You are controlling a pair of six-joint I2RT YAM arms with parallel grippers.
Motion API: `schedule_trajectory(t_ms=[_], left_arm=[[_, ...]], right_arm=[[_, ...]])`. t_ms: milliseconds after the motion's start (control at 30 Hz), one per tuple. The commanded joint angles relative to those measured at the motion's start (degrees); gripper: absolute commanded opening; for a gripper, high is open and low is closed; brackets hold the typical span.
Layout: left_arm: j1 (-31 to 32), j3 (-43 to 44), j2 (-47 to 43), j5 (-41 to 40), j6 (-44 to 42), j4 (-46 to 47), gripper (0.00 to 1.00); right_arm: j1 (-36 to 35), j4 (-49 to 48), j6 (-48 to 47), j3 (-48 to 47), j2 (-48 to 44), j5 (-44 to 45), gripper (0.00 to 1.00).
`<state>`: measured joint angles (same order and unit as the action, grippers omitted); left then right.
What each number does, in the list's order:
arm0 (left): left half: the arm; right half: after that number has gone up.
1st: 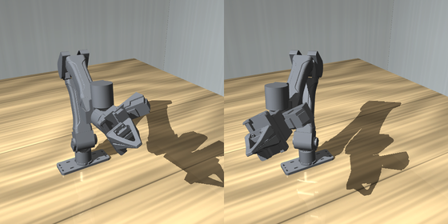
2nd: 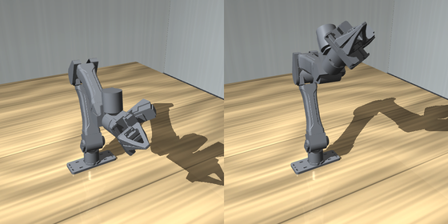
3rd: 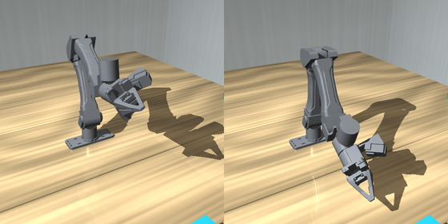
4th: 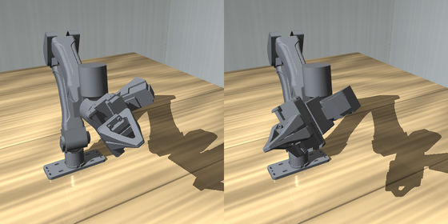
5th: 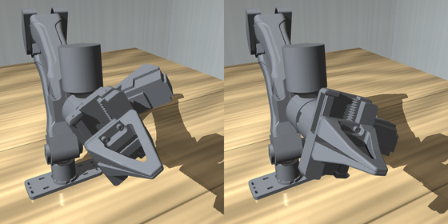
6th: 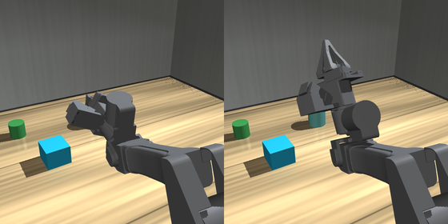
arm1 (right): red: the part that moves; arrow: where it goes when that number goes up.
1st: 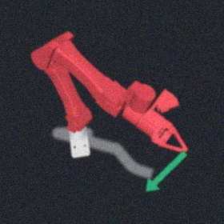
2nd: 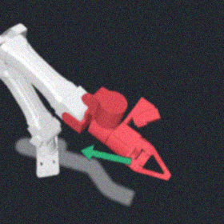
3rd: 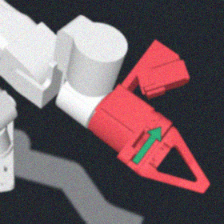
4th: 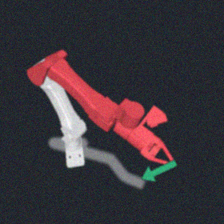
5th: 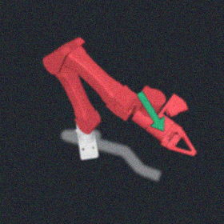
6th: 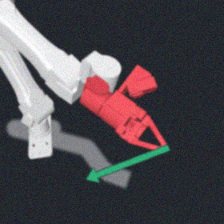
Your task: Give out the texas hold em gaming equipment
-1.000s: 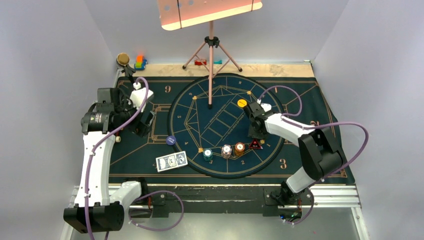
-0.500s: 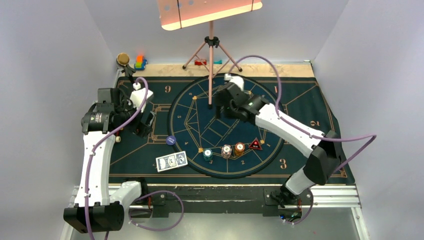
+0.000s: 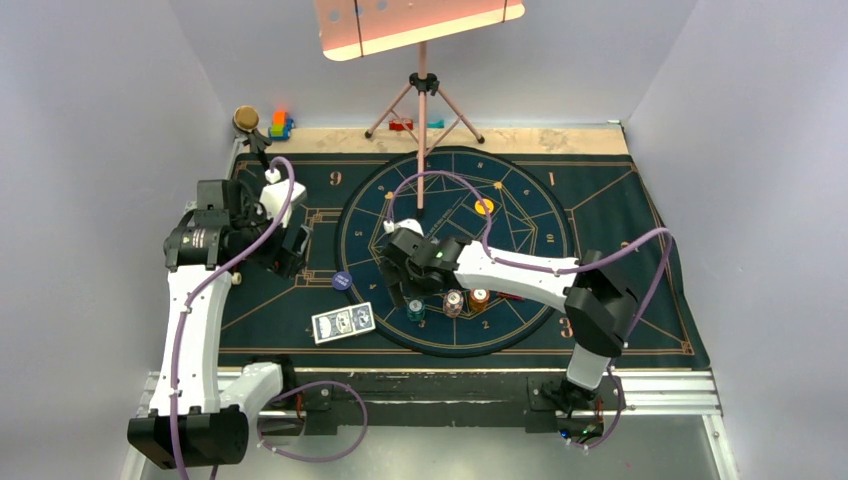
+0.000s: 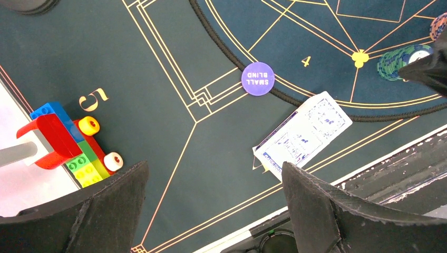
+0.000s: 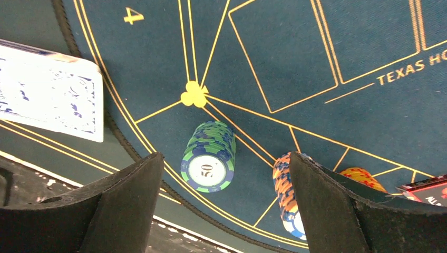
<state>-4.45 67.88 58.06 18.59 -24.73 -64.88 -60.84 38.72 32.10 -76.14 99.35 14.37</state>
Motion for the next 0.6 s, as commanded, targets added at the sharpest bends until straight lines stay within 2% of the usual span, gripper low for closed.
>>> schedule_trajectory(t_ms=[0, 400, 567], left_arm=[[-0.29, 0.15, -1.39, 0.39, 0.92, 0.02, 1.00], [-0.29, 0.62, -1.64, -0.14, 1.04, 0.10, 1.00], [-0.27, 1.02, -1.58, -0.13, 1.08, 0.18, 1.00]], right_arm=[[-1.24, -2.53, 1.10, 0.66, 0.91, -2.17, 0.90], [-1.83, -2.42, 0.86, 0.94, 5.24, -2.09, 0.73], [-1.83, -1.73, 0.95, 0.63, 5.17, -0.95, 0.62]])
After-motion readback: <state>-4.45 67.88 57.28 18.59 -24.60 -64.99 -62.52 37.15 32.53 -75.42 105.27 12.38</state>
